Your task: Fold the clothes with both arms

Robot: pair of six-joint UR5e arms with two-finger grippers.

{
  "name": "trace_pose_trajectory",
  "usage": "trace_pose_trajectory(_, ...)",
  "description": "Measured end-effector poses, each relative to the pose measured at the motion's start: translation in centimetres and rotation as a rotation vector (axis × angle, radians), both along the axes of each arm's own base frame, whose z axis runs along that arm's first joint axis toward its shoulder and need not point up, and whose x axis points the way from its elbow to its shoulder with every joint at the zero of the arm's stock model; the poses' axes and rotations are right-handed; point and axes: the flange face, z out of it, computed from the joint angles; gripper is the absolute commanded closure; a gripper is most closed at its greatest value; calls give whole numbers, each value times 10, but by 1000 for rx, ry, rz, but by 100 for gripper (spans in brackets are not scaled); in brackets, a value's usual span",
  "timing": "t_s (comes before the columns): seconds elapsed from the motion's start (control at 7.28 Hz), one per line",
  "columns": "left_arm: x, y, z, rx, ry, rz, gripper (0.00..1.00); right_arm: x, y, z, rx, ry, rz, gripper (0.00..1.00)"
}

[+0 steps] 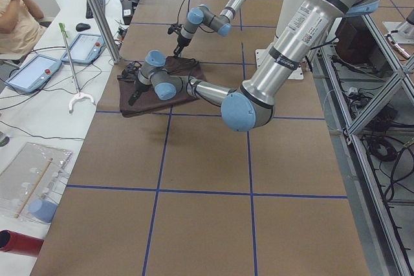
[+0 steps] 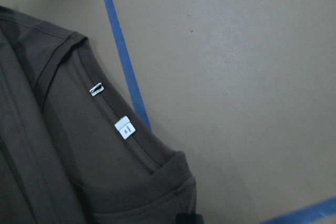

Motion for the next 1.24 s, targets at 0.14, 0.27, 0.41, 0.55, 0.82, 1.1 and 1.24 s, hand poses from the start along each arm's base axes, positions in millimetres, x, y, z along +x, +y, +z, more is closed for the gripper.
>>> trace_pose_trajectory(0.14,1,1,-3,4,3,2,0,18,39,18,14,-16,-18,100)
trace_pose_trajectory(0.27,1,1,-6,9,6,3,0,40,85,42,36,-23,-39,100)
trace_pose_trajectory(0.41,2,2,-10,13,10,4,0,66,128,65,56,-27,-60,100)
trace_pose_trajectory(0.55,2,3,-12,16,13,5,0,91,164,86,68,-21,-81,100)
trace_pose_trajectory(0.82,3,3,-15,20,17,6,0,127,210,121,79,14,-110,99)
trace_pose_trajectory(1.1,3,4,-16,21,17,7,0,142,225,134,80,31,-123,0)
trace_pose_trajectory(1.24,3,4,-17,21,18,7,0,142,227,134,87,35,-132,0)
